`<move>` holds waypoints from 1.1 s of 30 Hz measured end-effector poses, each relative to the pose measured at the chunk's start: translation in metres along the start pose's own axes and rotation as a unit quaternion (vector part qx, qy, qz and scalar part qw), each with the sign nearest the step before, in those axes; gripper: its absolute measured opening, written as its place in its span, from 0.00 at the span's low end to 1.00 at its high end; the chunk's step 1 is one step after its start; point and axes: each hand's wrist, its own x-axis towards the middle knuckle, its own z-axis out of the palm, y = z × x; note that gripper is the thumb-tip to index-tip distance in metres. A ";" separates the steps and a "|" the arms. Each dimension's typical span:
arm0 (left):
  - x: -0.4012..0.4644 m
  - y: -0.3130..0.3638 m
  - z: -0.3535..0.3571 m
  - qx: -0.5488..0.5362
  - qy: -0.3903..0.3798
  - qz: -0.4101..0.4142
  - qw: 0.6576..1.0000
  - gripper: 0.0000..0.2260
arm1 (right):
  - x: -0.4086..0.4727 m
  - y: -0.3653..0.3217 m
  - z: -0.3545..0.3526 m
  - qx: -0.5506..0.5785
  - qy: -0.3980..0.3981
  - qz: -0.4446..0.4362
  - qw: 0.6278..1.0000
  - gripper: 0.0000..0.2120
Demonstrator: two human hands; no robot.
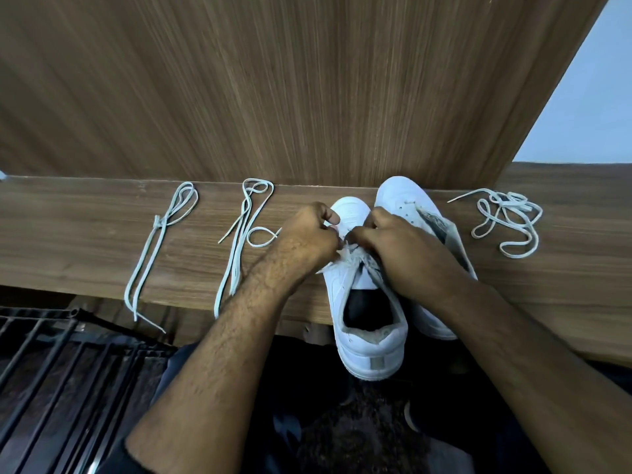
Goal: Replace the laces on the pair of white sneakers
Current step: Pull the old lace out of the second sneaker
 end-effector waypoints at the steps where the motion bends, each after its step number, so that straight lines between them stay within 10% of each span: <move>1: 0.001 -0.001 0.000 -0.012 -0.002 0.000 1.000 0.06 | 0.000 0.000 -0.001 -0.008 0.020 0.001 1.000 0.12; 7: 0.000 -0.008 0.002 0.003 -0.049 0.009 0.999 0.09 | 0.005 0.002 0.000 0.008 0.094 0.090 0.991 0.08; 13: -0.013 -0.006 -0.005 0.139 -0.155 0.021 0.978 0.35 | 0.003 0.008 -0.009 0.100 0.130 0.164 0.973 0.27; 19: -0.020 0.003 -0.008 0.105 -0.146 0.044 0.983 0.24 | -0.020 -0.011 -0.002 0.151 0.043 0.026 0.987 0.10; 33: -0.017 0.005 -0.008 0.280 -0.137 0.185 0.932 0.14 | -0.017 -0.001 -0.006 0.028 0.042 0.148 0.988 0.12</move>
